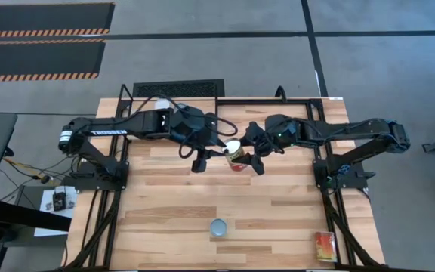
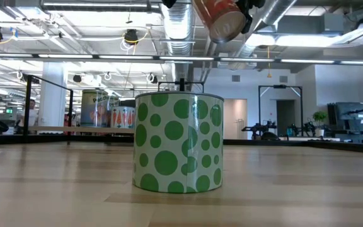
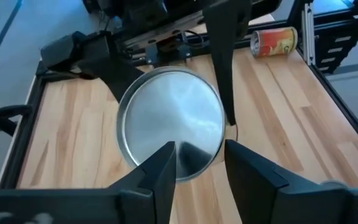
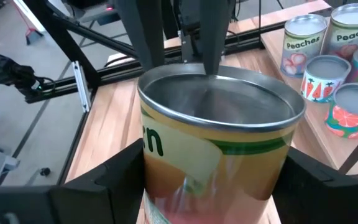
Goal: Pick and place cans onto a shelf
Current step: Put the left large canned corn on the shelf
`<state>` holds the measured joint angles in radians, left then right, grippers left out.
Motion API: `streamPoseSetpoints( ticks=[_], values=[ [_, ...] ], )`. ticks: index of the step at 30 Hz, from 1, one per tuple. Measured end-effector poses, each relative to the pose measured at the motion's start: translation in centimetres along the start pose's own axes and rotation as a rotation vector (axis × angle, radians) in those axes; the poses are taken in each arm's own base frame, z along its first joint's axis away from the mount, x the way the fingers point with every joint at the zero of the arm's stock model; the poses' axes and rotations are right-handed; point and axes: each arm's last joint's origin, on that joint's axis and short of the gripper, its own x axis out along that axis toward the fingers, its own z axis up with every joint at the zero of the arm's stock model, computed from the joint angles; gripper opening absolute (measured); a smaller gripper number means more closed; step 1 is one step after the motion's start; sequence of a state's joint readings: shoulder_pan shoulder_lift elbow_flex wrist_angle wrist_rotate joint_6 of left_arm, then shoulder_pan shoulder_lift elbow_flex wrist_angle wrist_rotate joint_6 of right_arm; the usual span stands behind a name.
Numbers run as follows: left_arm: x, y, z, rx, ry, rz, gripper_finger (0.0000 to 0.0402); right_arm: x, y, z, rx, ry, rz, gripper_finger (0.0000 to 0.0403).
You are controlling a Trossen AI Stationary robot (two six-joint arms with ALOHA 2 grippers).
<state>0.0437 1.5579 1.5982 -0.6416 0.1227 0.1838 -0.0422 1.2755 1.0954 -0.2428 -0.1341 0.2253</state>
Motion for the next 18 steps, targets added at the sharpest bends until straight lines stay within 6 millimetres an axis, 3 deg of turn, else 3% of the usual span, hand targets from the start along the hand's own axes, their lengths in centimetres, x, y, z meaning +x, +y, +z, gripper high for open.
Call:
streamPoseSetpoints(
  ticks=[4,10,18],
  values=[
    [-0.01,0.01,0.00,0.020,0.001,0.004,0.0098,0.01,0.06,0.26,-0.002,-0.027,0.007,0.0279],
    [-0.09,-0.06,0.05,0.080,-0.004,-0.005,0.0015,0.02,0.09,0.30,0.003,-0.033,0.019,0.0282],
    [-0.12,0.10,0.18,0.079,-0.019,0.001,0.0000,0.02,0.02,0.51,0.007,-0.060,-0.006,0.0361]
  ],
)
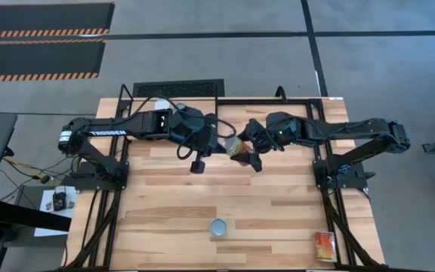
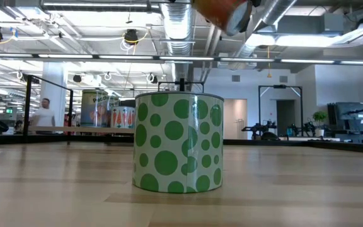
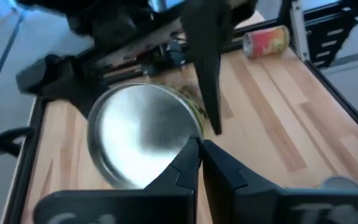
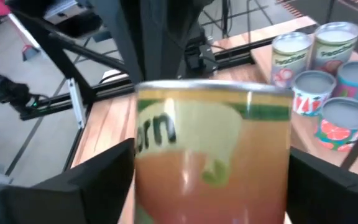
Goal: Pick and place cans onto a shelf
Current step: Put the left large canned corn on the shelf
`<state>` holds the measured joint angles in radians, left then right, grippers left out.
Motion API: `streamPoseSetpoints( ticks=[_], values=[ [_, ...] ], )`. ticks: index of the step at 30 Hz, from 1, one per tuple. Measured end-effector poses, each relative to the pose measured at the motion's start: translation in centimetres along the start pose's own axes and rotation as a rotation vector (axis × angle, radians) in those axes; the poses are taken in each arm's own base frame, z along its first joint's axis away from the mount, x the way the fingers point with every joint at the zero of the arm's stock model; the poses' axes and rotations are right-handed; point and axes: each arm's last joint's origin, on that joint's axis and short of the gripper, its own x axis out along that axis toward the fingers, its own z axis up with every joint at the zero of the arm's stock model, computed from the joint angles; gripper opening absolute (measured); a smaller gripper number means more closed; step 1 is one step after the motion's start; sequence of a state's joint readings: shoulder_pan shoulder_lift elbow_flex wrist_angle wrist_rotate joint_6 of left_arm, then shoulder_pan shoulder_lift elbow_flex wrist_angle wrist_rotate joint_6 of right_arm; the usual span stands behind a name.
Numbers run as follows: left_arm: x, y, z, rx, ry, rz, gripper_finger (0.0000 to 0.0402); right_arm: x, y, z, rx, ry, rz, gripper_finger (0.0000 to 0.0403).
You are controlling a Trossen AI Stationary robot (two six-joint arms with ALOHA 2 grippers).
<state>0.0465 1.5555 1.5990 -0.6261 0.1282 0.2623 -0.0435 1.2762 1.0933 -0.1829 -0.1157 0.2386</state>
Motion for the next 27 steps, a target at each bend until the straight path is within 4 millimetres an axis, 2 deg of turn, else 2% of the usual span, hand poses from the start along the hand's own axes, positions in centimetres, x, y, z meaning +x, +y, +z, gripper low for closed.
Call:
streamPoseSetpoints(
  ticks=[5,16,27],
  values=[
    [-0.6,0.6,-0.2,-0.043,0.020,0.017,0.0001,-0.1,0.0,0.0,0.000,0.003,-0.021,0.0394],
    [-2.4,1.6,0.6,-0.052,0.044,0.059,0.0001,-0.6,-0.6,0.4,0.000,-0.019,-0.054,0.0390],
    [-2.6,1.5,0.6,-0.054,0.044,0.040,0.0000,-0.7,-1.0,0.3,0.010,-0.005,-0.047,0.0388]
  ],
)
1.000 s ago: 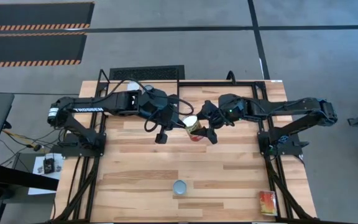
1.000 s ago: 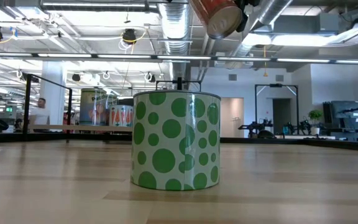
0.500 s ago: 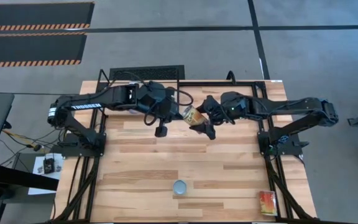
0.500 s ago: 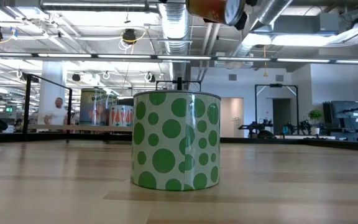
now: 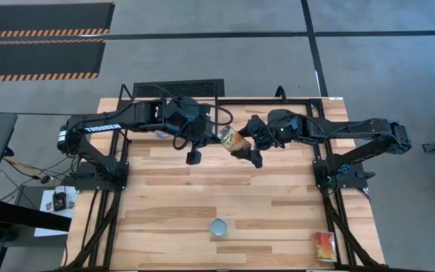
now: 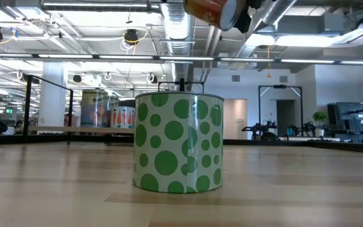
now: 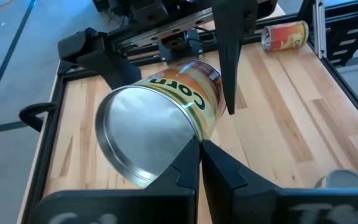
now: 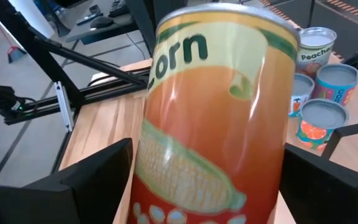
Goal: Pick and place cans onto a shelf
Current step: Put the left large canned corn on the shelf
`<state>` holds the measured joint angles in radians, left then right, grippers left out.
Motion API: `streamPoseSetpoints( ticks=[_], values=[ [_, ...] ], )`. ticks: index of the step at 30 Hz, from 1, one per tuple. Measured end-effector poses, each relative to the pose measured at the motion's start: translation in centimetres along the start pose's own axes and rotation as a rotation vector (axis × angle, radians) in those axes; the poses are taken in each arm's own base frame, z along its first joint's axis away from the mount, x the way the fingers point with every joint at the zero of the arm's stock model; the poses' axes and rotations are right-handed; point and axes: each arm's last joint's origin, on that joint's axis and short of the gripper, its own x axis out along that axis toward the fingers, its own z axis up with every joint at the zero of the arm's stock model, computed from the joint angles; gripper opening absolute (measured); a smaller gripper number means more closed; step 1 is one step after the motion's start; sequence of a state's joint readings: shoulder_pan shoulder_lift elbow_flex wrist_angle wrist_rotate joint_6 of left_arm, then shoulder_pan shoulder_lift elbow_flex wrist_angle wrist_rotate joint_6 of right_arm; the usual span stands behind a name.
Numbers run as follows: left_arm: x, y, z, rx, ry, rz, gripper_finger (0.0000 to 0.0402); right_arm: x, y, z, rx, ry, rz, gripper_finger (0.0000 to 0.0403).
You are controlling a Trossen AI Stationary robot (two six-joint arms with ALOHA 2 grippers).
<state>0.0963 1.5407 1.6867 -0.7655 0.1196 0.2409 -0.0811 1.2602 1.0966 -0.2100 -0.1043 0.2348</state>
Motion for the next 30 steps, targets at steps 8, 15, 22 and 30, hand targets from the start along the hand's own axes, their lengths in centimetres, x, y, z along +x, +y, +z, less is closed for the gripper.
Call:
streamPoseSetpoints(
  ticks=[8,15,22,30],
  values=[
    [-0.22,-0.07,0.05,-0.034,-0.007,-0.011,0.0000,0.14,0.12,-0.12,0.004,0.014,0.043,0.0370],
    [-0.22,-0.06,0.17,-0.068,-0.019,-0.012,0.0000,0.15,0.13,-0.11,0.003,0.013,0.047,0.0304],
    [-0.20,-0.04,0.17,-0.167,-0.016,0.003,0.0002,0.15,0.13,-0.12,0.003,0.014,0.048,0.0304],
    [-0.07,-0.13,0.10,-0.219,-0.004,0.016,0.0076,0.15,0.14,-0.13,0.003,0.015,0.048,0.0308]
  ],
)
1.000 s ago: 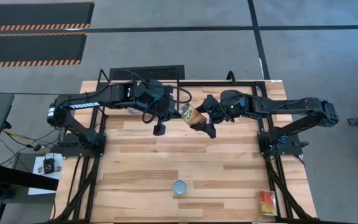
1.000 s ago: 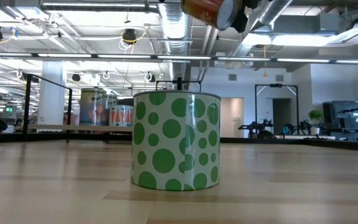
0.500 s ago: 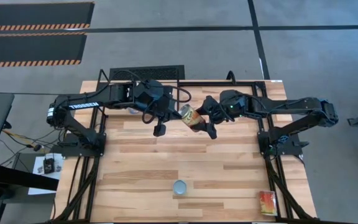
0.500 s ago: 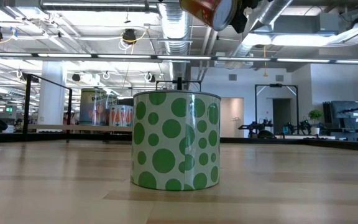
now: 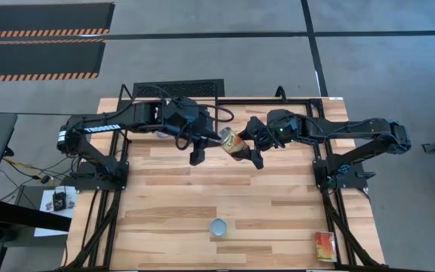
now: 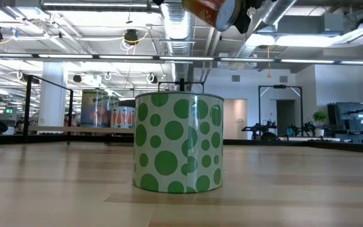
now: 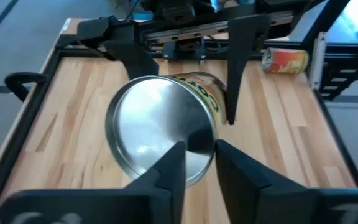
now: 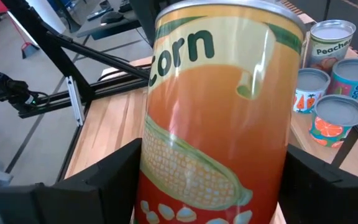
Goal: Pick and place cans onto a shelf
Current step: Put the left large canned corn on the shelf
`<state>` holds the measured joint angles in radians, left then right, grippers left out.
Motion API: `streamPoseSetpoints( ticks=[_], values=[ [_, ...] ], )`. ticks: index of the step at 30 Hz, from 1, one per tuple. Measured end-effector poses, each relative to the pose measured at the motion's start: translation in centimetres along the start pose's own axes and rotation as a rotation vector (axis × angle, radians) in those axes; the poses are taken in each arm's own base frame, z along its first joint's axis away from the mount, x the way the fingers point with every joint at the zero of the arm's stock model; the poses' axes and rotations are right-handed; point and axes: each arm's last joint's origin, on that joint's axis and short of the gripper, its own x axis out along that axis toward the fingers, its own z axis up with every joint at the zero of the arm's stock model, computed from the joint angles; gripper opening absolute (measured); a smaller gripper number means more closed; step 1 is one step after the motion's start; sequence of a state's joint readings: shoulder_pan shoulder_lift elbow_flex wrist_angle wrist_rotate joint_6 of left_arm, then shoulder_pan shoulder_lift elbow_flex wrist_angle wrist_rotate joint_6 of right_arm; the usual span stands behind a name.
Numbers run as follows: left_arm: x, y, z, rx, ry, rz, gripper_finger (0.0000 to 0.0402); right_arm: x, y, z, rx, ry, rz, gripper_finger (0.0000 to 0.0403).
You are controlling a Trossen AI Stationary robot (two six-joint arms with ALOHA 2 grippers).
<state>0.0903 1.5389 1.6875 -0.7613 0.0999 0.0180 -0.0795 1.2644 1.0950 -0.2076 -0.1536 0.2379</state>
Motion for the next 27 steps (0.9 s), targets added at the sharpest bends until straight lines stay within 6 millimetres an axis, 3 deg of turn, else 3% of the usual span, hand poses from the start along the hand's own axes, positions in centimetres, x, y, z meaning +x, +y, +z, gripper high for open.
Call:
streamPoseSetpoints(
  ticks=[4,8,12,17,21,27],
  values=[
    [0.1,-0.2,0.1,0.027,-0.005,0.016,0.0116,0.0,0.0,0.0,-0.001,-0.002,0.004,0.0307],
    [0.1,-0.3,0.0,0.029,-0.002,-0.001,0.0128,0.0,0.1,0.1,-0.003,-0.009,0.006,0.0307],
    [1.0,-0.3,-0.3,0.028,0.022,-0.002,0.0097,0.1,0.0,-0.1,0.001,0.008,0.002,0.0307],
    [1.2,-0.5,-0.3,0.084,0.023,-0.010,0.0015,0.0,0.0,-0.2,0.011,0.013,-0.001,0.0308],
    [1.2,-0.6,-0.2,0.109,0.019,-0.018,0.0004,0.0,0.0,-0.2,0.009,0.010,0.000,0.0319],
    [0.6,-0.6,0.0,0.126,-0.010,-0.017,0.0000,0.0,0.0,-0.1,0.010,0.004,-0.005,0.0370]
  ],
)
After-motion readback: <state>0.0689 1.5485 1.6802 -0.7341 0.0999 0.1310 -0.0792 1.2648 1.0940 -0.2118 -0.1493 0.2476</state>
